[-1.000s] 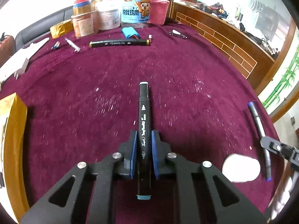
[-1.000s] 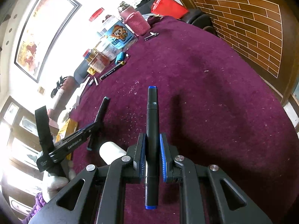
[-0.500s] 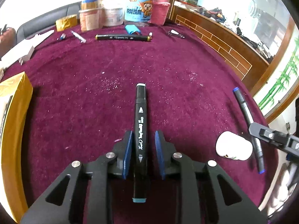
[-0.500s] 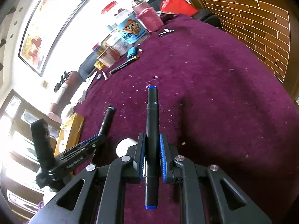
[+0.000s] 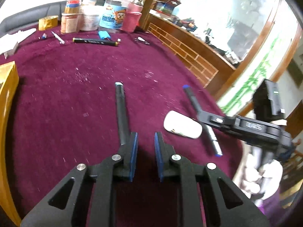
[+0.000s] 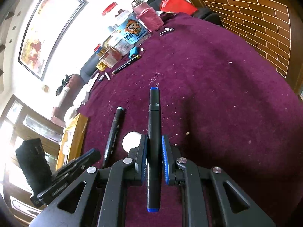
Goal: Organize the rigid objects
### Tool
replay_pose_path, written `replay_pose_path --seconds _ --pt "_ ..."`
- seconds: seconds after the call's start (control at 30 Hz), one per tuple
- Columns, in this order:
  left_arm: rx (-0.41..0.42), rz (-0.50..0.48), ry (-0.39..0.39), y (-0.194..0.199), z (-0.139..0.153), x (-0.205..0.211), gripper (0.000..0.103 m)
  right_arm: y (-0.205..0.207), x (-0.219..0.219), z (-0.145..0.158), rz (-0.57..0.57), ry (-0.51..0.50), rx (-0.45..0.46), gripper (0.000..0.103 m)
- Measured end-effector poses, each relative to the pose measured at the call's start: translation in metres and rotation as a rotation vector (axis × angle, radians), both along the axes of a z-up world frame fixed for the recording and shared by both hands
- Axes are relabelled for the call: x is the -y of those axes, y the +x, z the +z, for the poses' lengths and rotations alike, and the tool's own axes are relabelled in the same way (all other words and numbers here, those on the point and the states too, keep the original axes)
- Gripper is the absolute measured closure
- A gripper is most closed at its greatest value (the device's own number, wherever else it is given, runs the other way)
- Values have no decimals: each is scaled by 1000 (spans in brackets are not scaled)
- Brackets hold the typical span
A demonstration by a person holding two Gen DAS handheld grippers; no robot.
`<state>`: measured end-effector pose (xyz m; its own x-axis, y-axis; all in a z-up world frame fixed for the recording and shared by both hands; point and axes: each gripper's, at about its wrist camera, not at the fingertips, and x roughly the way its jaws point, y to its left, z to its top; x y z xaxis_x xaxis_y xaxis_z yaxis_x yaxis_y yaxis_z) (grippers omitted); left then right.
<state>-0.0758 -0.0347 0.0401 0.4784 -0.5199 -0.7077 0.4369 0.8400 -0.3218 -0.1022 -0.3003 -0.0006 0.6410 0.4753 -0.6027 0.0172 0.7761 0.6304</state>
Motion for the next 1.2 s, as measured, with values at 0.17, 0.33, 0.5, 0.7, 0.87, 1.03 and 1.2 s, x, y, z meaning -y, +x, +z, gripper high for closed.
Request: replay_pose_path --seconds 0.17,0.33,0.5,0.7,0.87,1.03,1.2 --pt "-45 -40 -79 -24 3 -9 88 -2 -9 4 22 20 26 90" --pt "-77 -121 -72 -44 -5 3 88 -7 -17 2 33 51 40 90" --pt "-63 -217 -67 -59 -3 20 88 -17 -13 1 18 70 43 90" --pt "-37 -251 -92 -63 3 18 88 -32 14 -2 -54 101 30 90" --pt "-34 -233 -135 -60 8 4 88 -38 24 -9 -82 134 10 90" --pt "-12 -159 -194 -52 19 -27 88 -35 17 -5 -65 128 21 90" --pt "0 -83 -229 -47 23 -57 88 -32 7 -4 -33 131 29 90"
